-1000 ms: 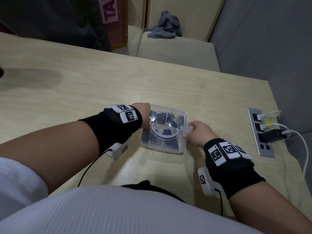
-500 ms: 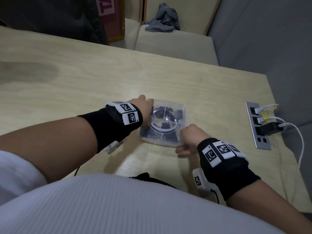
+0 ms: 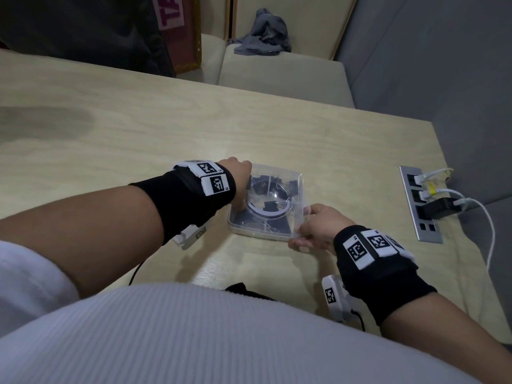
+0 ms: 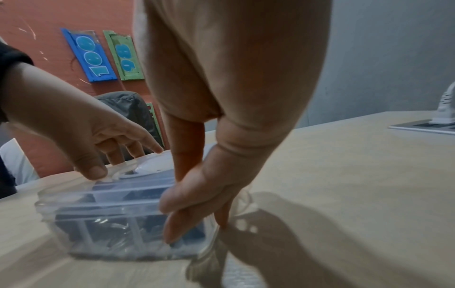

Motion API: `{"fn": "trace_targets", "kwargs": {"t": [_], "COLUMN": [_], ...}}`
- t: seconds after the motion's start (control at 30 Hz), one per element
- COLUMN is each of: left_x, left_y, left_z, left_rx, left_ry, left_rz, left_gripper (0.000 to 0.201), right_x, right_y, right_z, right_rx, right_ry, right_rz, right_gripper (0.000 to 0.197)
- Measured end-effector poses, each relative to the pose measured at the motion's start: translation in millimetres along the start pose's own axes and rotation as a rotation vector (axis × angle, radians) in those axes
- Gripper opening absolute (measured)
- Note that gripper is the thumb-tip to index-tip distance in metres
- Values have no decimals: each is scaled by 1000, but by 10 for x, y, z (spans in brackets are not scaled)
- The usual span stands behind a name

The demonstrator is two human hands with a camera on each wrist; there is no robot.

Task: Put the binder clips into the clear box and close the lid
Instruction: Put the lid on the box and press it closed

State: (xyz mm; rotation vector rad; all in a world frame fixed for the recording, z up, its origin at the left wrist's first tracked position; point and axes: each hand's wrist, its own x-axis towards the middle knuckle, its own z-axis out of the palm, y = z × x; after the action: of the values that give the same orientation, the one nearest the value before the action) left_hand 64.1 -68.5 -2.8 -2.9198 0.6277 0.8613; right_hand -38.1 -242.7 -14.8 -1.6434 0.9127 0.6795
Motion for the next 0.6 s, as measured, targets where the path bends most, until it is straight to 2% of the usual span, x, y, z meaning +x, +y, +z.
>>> {"fn": "trace_targets", "kwargs": {"t": [0.27, 0.47, 0.6], "left_x": [-18, -89, -124], "left_y": [-57, -103, -105], "left_z": [71, 62, 7], "left_rx": [-41, -69, -46], "left_ry": [1, 2, -22], "left_rz": [8, -52, -49], "left_gripper": [78, 72, 80], "right_x": [23, 15, 22], "right_y": [4, -27, -50], "right_z": [7, 85, 97], "right_rx": [-59, -160, -216], "right_ry": [35, 181, 195], "right_rz": [12, -157, -170], "right_gripper": [32, 41, 38]}}
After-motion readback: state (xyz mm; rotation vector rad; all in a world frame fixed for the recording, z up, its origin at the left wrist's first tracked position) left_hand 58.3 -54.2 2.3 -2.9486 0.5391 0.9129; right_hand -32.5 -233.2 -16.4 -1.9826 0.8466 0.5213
